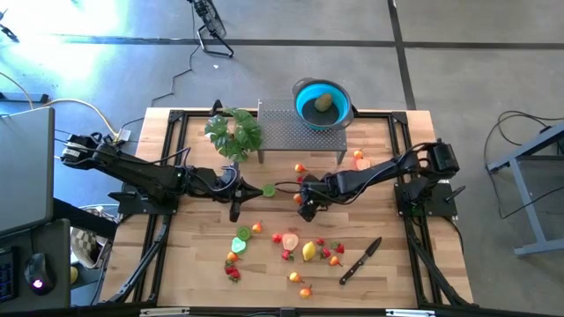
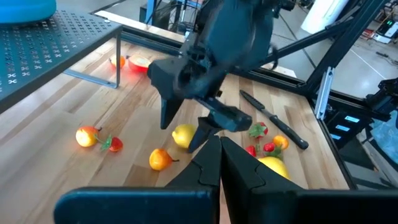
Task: Pick & Place Fruit
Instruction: Put the yellow lemon in the blue bowl on the shelf
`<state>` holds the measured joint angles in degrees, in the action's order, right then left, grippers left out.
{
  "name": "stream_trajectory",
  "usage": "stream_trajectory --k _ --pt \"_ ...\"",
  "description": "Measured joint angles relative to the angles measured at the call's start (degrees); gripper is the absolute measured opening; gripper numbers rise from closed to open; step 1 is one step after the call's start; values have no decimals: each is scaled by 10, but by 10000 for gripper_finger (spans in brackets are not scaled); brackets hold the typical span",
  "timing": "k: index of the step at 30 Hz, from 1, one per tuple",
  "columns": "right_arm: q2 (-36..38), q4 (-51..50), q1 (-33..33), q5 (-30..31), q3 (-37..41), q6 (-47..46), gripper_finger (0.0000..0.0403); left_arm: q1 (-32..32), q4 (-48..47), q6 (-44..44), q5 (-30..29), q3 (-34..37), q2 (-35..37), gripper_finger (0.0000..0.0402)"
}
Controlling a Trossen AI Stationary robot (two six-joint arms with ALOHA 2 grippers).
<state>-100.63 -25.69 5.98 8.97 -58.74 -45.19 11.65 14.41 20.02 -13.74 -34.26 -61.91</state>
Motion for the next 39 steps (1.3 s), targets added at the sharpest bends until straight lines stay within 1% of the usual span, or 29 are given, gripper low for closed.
stream_trajectory --k 6,17,20,24,29,39 --pt "-10 -29 0 -4 0 -30 321 0 -3 12 0 0 0 0" --pt "-10 -25 0 -12 0 -47 318 0 -9 13 0 0 0 0" --pt "-10 -25 0 -16 0 -48 300 0 -9 13 0 0 0 0" --pt "-10 -31 0 -19 0 -59 264 0 -9 13 0 0 0 0" --pt "-10 -58 0 -46 0 -63 229 0 -9 13 0 0 0 0" --pt "-10 -69 0 -43 0 -54 204 0 -9 13 0 0 0 0"
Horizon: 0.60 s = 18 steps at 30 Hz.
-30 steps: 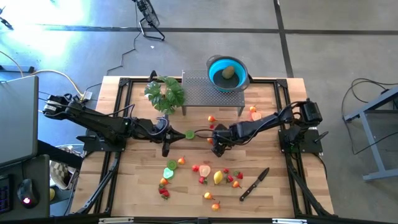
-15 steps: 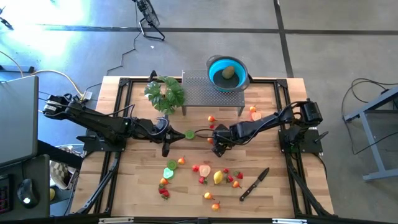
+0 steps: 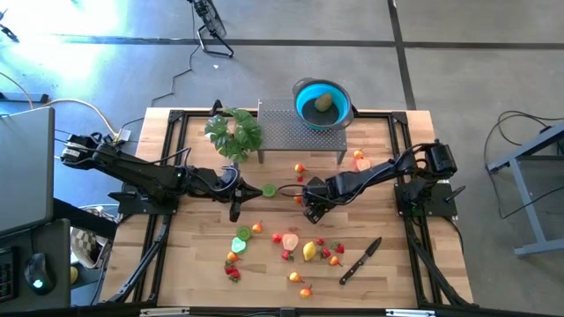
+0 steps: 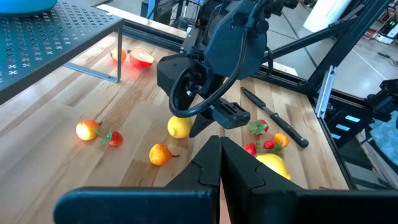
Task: Pick & Place Fruit
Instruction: Put the yellow lemon in the blue bowl on the shelf
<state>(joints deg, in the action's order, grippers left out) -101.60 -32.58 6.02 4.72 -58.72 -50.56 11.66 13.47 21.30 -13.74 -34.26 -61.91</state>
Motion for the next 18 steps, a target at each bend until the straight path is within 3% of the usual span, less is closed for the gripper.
stream_trajectory --k 18 --pt "0 15 0 33 0 43 247 0 0 0 0 0 0 0"
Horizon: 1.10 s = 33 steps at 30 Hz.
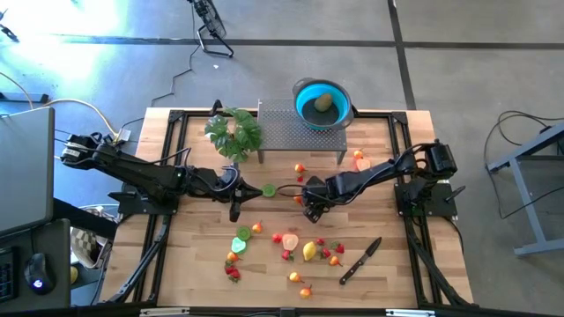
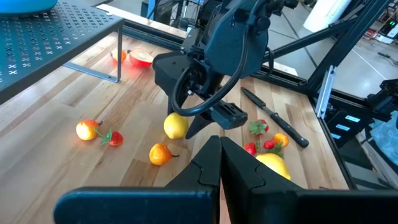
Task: Pick & Place Fruit
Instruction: Put the yellow lemon in the blue bowl on the shelf
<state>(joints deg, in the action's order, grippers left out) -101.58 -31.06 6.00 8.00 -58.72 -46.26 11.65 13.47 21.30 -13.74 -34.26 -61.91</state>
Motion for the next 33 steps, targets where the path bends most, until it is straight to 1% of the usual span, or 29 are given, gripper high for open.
stream_trajectory --k 5,14,33 --pt "0 8 0 -1 0 0 245 0 0 0 0 0 0 0" --pt "0 7 0 -6 0 0 222 0 0 0 0 0 0 0" --pt "0 4 0 -9 0 0 220 0 0 0 0 0 0 0"
